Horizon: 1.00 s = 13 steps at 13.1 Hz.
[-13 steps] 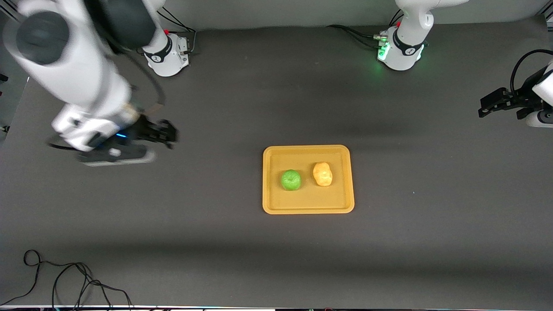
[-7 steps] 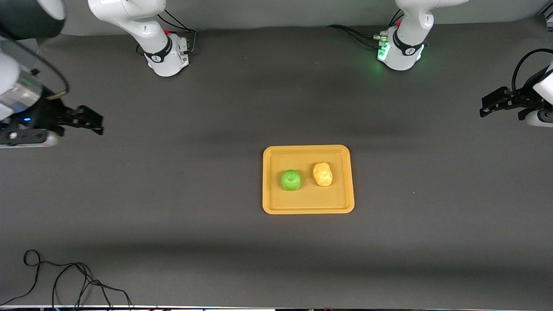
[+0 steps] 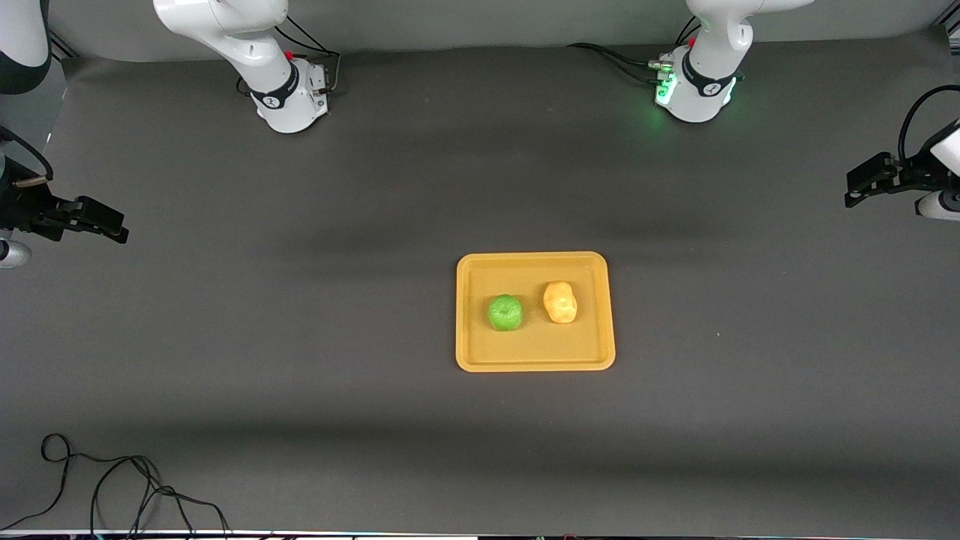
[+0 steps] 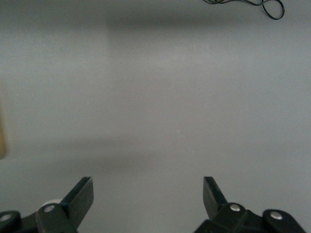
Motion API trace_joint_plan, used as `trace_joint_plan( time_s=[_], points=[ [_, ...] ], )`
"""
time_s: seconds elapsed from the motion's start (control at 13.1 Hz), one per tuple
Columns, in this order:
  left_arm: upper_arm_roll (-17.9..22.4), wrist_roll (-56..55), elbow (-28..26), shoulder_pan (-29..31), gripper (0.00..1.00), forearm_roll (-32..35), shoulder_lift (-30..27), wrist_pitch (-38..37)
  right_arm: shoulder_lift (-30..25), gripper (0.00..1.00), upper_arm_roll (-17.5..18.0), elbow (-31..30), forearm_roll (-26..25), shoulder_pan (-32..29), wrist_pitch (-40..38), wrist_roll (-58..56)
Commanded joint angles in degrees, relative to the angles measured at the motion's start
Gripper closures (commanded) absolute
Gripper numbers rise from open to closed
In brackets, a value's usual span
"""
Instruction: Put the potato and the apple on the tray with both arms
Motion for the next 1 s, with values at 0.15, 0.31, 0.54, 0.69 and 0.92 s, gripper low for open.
trace_joint_plan(
  time_s=[0.15,0.31,0.54,0.69,0.92],
  points=[
    [-0.1,1.0,-0.5,-0.1,0.02,0.8,-1.0,0.1,-1.2,0.0,0.3,-1.4,3.3,-2.0,0.9,-0.7],
    [-0.1,0.5,-0.5,-0.1,0.02,0.2,-0.9,0.1,-1.3,0.0,0.6,-1.4,3.4,-2.4,0.5,-0.5],
    [-0.2,0.3,-0.5,-0.1,0.02,-0.3,-0.9,0.2,-1.5,0.0,0.5,-1.8,3.5,-1.7,0.4,0.3],
    [-0.2,0.2,-0.6,-0.1,0.02,-0.3,-0.9,0.2,-1.4,0.0,0.5,-1.8,3.5,-1.7,0.3,0.2],
    [-0.1,0.6,-0.7,-0.1,0.01,-0.1,-0.9,0.7,-0.8,0.0,0.4,-1.0,3.4,-1.7,0.2,-0.1]
  ],
)
